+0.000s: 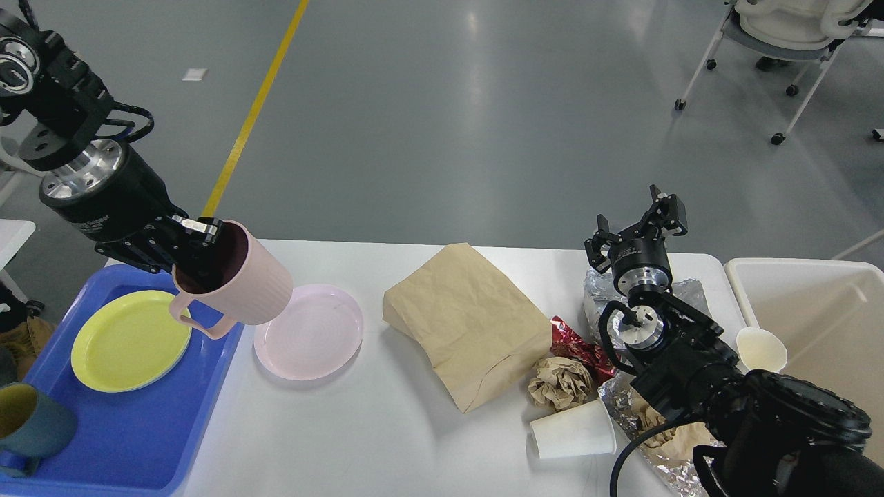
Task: Tidy desktop
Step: 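Lift the pink mug and set it in the blue tray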
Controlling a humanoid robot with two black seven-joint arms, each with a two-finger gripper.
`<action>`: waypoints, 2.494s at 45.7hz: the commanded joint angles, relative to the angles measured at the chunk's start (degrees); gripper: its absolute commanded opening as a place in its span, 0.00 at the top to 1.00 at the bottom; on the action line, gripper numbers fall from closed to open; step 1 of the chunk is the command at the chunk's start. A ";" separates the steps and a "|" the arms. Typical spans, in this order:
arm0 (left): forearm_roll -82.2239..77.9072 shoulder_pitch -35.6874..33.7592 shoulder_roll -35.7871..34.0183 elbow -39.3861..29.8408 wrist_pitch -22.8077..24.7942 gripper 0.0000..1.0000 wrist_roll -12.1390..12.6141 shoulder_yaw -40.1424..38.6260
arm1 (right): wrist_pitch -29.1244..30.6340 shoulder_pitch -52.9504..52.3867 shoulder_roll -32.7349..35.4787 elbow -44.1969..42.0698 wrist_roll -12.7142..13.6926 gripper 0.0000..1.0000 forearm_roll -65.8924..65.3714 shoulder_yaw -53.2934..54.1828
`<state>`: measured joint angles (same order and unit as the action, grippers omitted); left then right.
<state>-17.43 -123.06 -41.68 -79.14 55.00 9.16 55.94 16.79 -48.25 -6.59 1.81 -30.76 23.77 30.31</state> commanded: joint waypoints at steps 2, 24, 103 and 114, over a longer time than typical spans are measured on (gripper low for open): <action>-6.03 4.13 -2.35 1.35 0.00 1.00 0.07 0.40 | 0.00 0.00 0.00 -0.05 0.00 0.00 -0.04 -0.07; -9.47 25.06 5.12 4.69 -24.14 1.00 -0.19 15.60 | 0.00 0.00 0.00 0.04 0.00 0.00 0.05 -0.07; -8.50 38.86 12.33 7.50 -41.81 0.57 -0.55 22.20 | 0.00 0.00 0.00 0.04 0.00 0.00 0.05 -0.07; -8.41 37.90 12.24 7.86 -41.73 0.18 -0.46 22.28 | 0.00 0.08 0.00 -0.05 0.00 0.00 -0.04 -0.07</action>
<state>-25.89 -84.40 -29.36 -71.41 13.14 8.64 78.24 16.79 -48.20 -6.59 1.80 -30.76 23.76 30.26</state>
